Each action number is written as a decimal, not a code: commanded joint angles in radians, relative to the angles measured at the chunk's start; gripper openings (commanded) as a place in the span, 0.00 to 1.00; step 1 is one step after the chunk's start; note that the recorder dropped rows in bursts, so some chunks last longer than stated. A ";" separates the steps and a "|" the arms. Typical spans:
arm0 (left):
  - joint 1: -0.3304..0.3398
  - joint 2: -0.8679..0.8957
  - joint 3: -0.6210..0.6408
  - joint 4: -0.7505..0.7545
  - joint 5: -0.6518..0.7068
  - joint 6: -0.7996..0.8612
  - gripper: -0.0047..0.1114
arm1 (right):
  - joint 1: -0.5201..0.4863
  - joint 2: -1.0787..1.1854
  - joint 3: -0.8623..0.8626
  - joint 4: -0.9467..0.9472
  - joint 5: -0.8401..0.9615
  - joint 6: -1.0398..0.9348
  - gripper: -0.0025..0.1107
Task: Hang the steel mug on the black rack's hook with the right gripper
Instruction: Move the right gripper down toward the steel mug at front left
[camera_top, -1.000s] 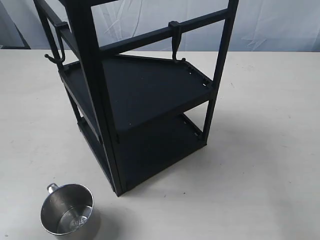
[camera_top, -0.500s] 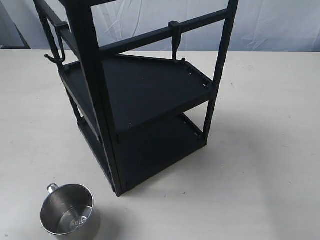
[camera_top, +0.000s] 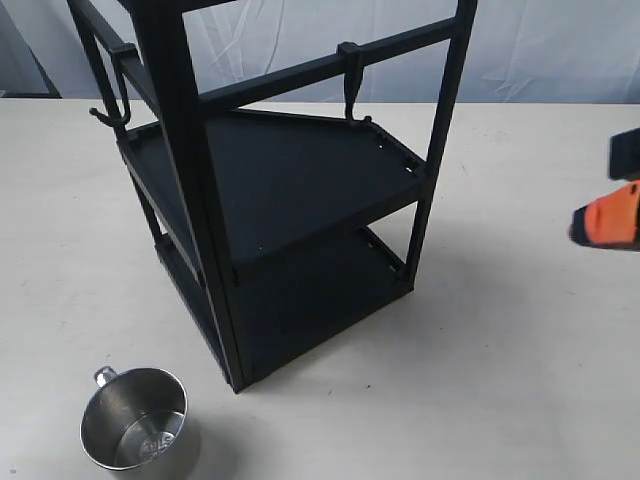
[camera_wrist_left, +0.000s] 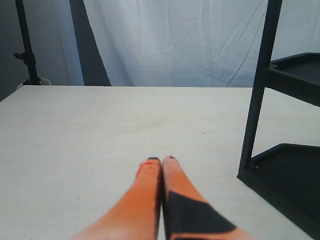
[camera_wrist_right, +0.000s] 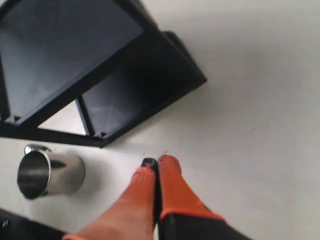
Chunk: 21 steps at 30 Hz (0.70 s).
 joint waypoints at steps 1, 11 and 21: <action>-0.001 -0.005 0.000 0.000 -0.004 -0.002 0.05 | 0.228 0.084 -0.023 -0.059 -0.031 0.111 0.01; -0.001 -0.005 0.000 0.000 -0.004 -0.002 0.05 | 0.868 0.399 -0.021 -0.522 -0.576 0.913 0.01; -0.001 -0.005 0.000 0.000 -0.004 -0.002 0.05 | 0.963 0.601 -0.023 -0.360 -0.742 0.929 0.56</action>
